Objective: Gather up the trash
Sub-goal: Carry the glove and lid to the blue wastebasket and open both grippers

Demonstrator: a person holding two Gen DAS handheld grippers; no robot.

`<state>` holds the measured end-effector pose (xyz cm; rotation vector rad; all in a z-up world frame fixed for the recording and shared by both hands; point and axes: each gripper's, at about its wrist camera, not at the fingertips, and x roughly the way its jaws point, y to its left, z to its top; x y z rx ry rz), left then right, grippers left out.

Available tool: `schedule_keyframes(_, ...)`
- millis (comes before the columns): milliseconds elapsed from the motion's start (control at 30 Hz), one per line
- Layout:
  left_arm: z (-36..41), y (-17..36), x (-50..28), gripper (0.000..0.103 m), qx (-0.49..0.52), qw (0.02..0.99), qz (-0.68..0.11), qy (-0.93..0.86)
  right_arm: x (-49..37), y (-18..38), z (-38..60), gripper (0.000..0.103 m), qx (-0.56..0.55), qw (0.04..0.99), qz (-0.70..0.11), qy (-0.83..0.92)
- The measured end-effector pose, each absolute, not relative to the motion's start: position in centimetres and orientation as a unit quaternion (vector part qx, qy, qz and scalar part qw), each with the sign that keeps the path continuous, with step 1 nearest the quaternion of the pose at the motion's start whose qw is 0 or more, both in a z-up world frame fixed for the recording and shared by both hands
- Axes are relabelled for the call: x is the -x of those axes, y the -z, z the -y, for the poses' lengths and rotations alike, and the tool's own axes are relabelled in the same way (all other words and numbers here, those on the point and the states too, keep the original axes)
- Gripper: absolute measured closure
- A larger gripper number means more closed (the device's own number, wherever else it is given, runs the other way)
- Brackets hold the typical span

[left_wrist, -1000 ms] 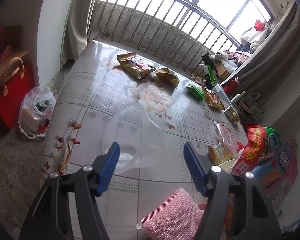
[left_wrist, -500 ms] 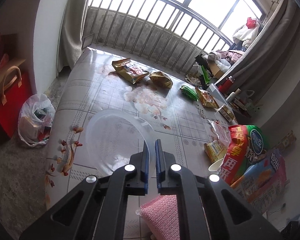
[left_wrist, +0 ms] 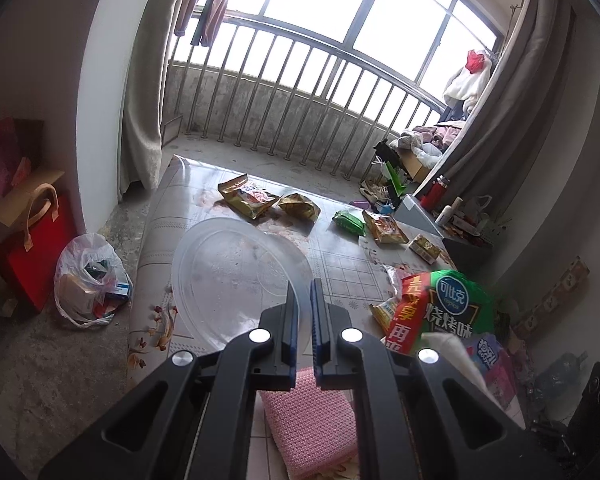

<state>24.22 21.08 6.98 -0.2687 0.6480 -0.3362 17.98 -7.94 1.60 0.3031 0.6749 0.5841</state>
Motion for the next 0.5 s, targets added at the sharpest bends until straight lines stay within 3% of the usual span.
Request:
schedule_keyframes(300, -16.4, -10.1, -16.9, 0.098, 0.097, 0.920, -0.304, 0.225, -15.5, -4.2, 13.0, 0.094, -0.198, 0.912, -0.266, -0.241)
schedule_keyframes(500, -8.5, -10.4, -12.6, 0.098, 0.061, 0.893, -0.328, 0.301, -10.8, -6.0, 18.5, 0.094, -0.217, 0.934, -0.219, -0.180)
